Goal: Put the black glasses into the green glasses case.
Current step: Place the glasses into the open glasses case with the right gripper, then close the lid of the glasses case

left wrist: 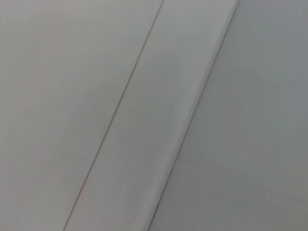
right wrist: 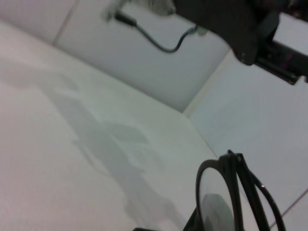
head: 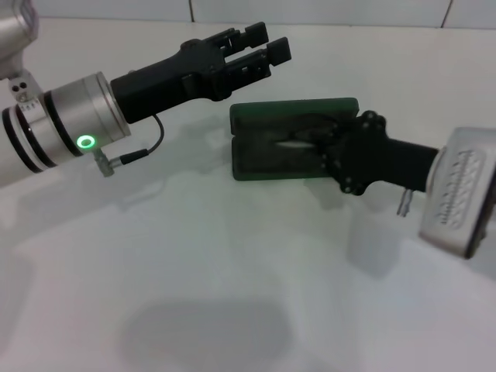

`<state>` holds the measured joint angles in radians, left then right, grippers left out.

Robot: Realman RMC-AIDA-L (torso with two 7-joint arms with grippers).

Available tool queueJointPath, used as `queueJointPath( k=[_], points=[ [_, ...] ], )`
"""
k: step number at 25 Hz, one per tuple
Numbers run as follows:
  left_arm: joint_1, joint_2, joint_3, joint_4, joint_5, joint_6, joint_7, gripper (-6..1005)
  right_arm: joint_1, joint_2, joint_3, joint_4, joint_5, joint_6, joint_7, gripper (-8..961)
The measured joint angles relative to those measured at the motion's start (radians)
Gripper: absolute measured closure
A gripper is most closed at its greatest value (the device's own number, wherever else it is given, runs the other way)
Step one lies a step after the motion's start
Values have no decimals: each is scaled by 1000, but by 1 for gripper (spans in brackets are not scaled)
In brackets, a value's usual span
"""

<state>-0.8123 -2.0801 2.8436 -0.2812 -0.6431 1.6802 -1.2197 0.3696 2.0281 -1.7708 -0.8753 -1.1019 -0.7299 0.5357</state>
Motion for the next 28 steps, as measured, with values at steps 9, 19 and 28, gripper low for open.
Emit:
queueJointPath(
  k=[9, 19, 28],
  points=[
    [-3, -3, 0, 1, 10, -13, 0, 350, 4, 0, -197, -80, 5, 302, 28, 812],
    [9, 2, 0, 1, 11, -17, 1, 351, 20, 0, -262, -84, 7, 373, 125, 604],
    [10, 1, 0, 0, 12, -38, 0, 351, 8, -6, -254, -84, 10, 266, 207, 605]
  ],
)
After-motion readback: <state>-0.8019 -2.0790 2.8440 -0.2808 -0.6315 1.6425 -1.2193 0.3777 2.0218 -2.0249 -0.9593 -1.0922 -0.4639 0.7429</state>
